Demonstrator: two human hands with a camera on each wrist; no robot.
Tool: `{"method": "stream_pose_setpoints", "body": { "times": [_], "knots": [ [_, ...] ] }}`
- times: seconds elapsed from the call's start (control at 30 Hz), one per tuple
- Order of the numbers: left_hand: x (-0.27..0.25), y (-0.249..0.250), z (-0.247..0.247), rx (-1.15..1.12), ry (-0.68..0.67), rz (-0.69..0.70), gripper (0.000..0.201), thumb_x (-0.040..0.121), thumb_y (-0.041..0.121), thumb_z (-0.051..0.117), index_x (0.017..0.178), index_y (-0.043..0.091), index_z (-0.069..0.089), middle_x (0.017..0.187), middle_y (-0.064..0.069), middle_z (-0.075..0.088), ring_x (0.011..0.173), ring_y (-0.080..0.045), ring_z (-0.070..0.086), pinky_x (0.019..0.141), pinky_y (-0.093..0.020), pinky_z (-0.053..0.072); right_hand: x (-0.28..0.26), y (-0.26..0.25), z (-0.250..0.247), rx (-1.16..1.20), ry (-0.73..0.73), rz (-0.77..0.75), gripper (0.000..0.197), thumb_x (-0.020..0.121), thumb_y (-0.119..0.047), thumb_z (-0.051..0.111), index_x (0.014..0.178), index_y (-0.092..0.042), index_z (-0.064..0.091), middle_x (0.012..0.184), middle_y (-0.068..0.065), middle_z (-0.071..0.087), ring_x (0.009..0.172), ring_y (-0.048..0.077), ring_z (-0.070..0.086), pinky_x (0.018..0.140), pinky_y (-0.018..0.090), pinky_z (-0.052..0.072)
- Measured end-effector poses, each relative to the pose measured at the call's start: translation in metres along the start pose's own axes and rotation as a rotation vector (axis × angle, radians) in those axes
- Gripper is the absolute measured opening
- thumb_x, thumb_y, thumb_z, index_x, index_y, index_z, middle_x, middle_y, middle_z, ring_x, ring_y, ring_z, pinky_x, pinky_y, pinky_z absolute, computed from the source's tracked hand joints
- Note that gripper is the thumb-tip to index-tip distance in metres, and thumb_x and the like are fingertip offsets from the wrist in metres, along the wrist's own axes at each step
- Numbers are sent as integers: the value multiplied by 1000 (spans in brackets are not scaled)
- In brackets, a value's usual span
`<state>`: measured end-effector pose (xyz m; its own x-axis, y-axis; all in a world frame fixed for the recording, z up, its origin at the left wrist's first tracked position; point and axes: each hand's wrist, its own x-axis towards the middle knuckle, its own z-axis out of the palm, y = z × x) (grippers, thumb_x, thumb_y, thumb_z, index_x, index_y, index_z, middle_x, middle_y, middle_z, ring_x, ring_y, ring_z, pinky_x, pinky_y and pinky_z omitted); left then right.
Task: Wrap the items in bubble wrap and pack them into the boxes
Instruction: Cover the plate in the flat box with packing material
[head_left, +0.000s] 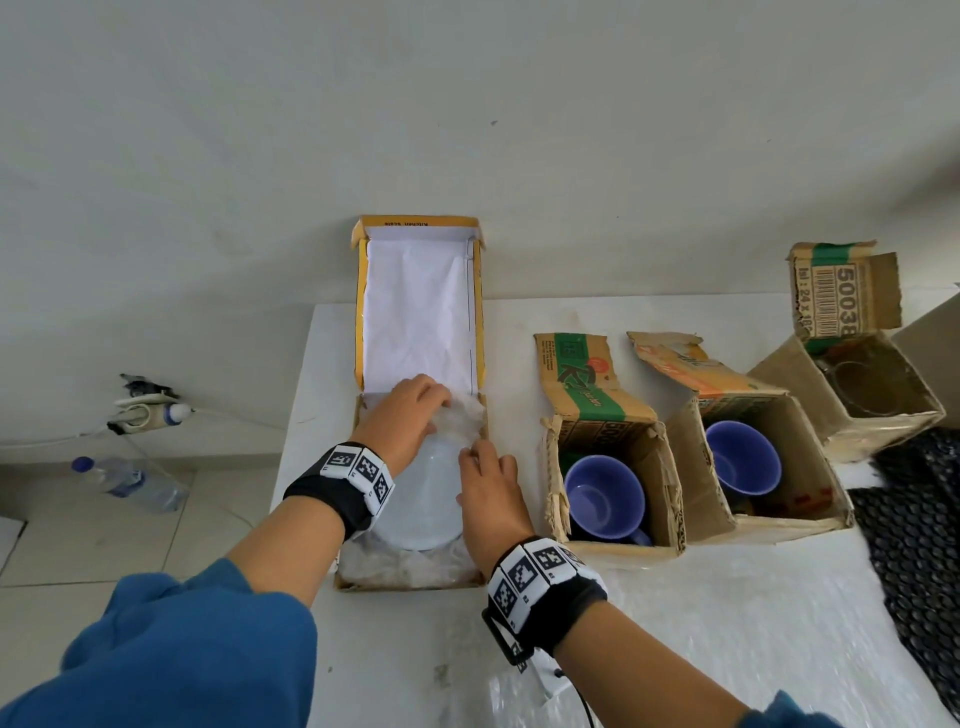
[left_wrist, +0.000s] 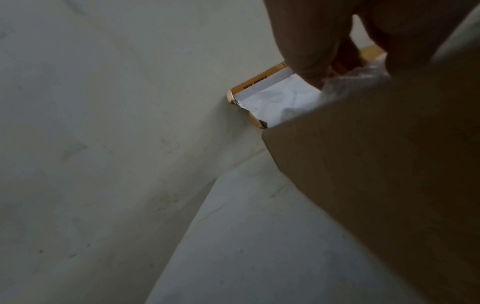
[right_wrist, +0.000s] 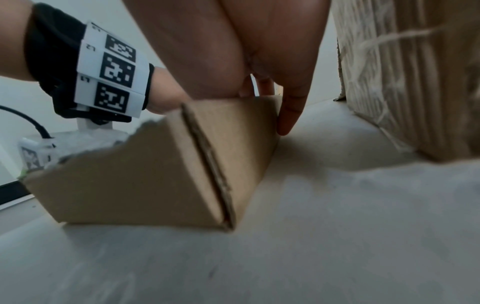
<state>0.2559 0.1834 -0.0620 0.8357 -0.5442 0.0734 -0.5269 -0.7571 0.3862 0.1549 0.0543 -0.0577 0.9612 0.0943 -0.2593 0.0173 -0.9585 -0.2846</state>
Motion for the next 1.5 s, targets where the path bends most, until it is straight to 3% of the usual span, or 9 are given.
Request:
{"method": "stream_pose_setpoints", "body": {
  "times": [0.1,0.2,0.33,0.47,0.6,0.87,1.1,1.37,1.5],
  "knots": [
    [0,3,-2,13,-152,25,39,88,6,58,125,16,54,127,-3,55,114,-18,52,97,-26,39,0,0,1,-25,9,-12,56,93,-12,49,142,-4,24,147,13,20,115,31,35,97,32,32],
    [4,0,2,50,-198,41,38,89,12,60,126,17,57,131,-1,55,124,-20,46,105,-29,32,1,1,3,-14,13,-2,57,93,-13,52,142,-5,25,145,11,21,115,30,34,95,31,33],
    [14,2,0,167,-114,51,21,90,21,61,107,27,70,102,2,61,104,-27,48,85,-28,30,3,2,6,-8,19,-7,54,93,-11,50,141,-7,26,144,10,24,115,30,35,93,32,34],
    [18,7,-4,161,-53,50,6,77,16,74,81,16,70,80,-3,53,77,-25,51,62,-29,31,3,3,7,8,23,-5,52,96,-11,46,143,-7,25,145,10,23,116,30,34,95,32,35],
    [15,4,-1,96,-98,-47,15,90,8,53,104,9,57,98,-8,57,90,-25,57,73,-35,46,2,5,7,31,37,-7,54,95,-9,48,143,-7,24,146,9,21,116,30,34,96,33,35],
    [-11,-7,6,33,-101,69,35,93,7,52,127,13,57,125,-9,57,117,-26,49,99,-34,40,6,5,16,-13,57,-11,51,94,-12,49,140,-6,28,140,10,28,113,29,36,89,32,34],
    [-8,2,10,106,-148,99,39,92,18,53,131,20,54,118,-11,49,112,-29,42,97,-38,39,9,7,20,-77,42,-44,56,90,-15,55,138,-4,29,139,11,30,114,31,38,87,33,33],
    [-13,6,4,136,-273,26,48,98,25,44,142,12,34,143,-7,36,132,-24,29,111,-31,22,8,9,20,-37,62,-35,60,91,-16,56,142,-6,26,141,9,29,113,30,38,92,32,35],
    [-13,11,-3,347,-310,16,48,98,24,40,145,23,31,146,-3,31,133,-24,27,106,-37,25,6,10,18,-38,71,-17,54,93,-14,51,141,-8,28,142,7,28,114,31,37,91,33,36]
  ]
}}
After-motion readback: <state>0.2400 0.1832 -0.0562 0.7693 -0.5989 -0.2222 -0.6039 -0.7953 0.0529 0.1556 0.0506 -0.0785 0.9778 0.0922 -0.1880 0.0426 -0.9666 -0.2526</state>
